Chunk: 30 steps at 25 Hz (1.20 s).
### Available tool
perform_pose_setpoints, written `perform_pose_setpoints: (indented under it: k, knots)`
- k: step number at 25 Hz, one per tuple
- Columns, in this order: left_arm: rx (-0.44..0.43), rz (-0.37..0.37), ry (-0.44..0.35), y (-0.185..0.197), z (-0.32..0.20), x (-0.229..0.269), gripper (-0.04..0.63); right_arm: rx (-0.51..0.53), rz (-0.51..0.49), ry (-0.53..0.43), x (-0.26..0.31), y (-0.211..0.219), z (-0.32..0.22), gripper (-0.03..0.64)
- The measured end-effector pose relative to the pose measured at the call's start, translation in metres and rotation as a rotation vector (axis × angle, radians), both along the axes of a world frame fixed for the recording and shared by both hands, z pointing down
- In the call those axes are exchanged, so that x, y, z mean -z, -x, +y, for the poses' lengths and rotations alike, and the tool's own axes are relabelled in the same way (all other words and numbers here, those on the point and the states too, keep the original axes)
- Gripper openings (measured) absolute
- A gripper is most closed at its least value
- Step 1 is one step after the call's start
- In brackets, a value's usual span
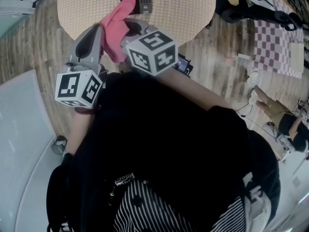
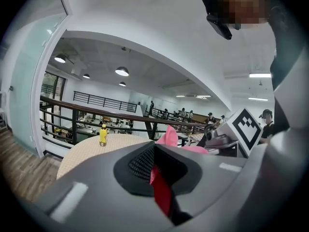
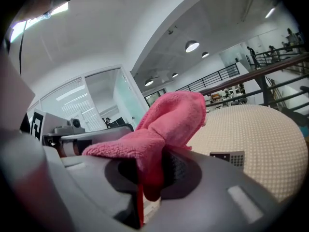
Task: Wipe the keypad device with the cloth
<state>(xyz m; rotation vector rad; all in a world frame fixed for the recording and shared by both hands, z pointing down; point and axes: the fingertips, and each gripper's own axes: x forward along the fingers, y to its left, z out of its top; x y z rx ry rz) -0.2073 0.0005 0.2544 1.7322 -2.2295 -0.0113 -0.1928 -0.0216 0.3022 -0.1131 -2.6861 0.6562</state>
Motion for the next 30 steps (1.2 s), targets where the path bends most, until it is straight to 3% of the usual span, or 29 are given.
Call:
perform_pose_setpoints:
  k: [6,11,20,30]
  knots:
    - [0.011,0.005,0.031,0.008,-0.012,0.0,0.0,0.023,0.002,0.043,-0.004,0.005,-0.008,0.064]
    - [-0.07,0.024,0.024,0.016,-0.027,-0.005,0.0,-0.045,0.017,0.028,-0.007,0.009,-0.02,0.064]
    - [-0.34,0.026,-0.036,0.018,-0.115,0.006,0.0,-0.295,0.03,-0.001,0.0,0.01,-0.093,0.064]
    - [-0.671,0.107,-0.033,0.049,-0.112,-0.012,0.0,-0.543,0.084,-0.02,-0.013,0.055,-0.081,0.064]
